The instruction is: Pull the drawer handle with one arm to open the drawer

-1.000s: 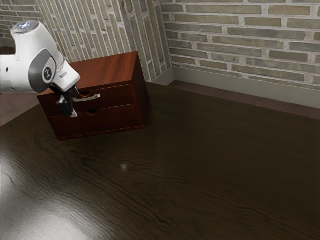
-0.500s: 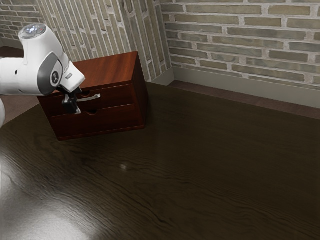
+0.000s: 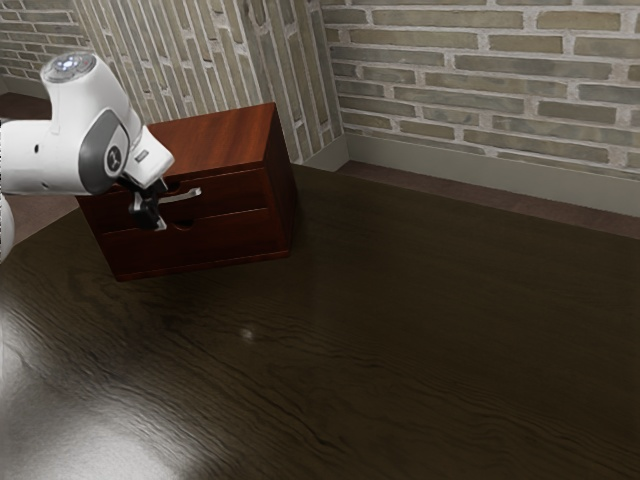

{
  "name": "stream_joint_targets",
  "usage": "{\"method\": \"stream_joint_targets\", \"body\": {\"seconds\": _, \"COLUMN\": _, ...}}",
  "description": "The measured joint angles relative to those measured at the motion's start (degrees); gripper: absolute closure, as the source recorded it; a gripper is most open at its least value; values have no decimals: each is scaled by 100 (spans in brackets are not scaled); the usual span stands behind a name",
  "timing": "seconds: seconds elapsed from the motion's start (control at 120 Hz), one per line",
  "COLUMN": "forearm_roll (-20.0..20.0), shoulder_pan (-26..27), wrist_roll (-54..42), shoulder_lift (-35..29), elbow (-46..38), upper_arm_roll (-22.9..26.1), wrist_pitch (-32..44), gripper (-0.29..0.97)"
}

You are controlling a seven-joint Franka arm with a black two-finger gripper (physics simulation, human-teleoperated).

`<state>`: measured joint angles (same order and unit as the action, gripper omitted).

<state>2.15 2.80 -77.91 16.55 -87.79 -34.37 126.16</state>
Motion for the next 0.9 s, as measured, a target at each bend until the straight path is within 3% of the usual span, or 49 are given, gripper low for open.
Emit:
{"method": "stream_joint_targets", "body": {"seconds": 0.592, "forearm_roll": 33, "shoulder_pan": 22, "wrist_roll": 96, "shoulder_lift": 91, "elbow": -94, "upper_arm_roll": -3, "wrist_pitch": -29, "gripper": 11}}
{"method": "stream_joint_targets", "body": {"seconds": 0.9, "forearm_roll": 26, "shoulder_pan": 95, "wrist_roll": 159, "shoulder_lift": -252, "elbow": -428, "upper_arm_roll": 11, "wrist_pitch": -111, "gripper": 16}}
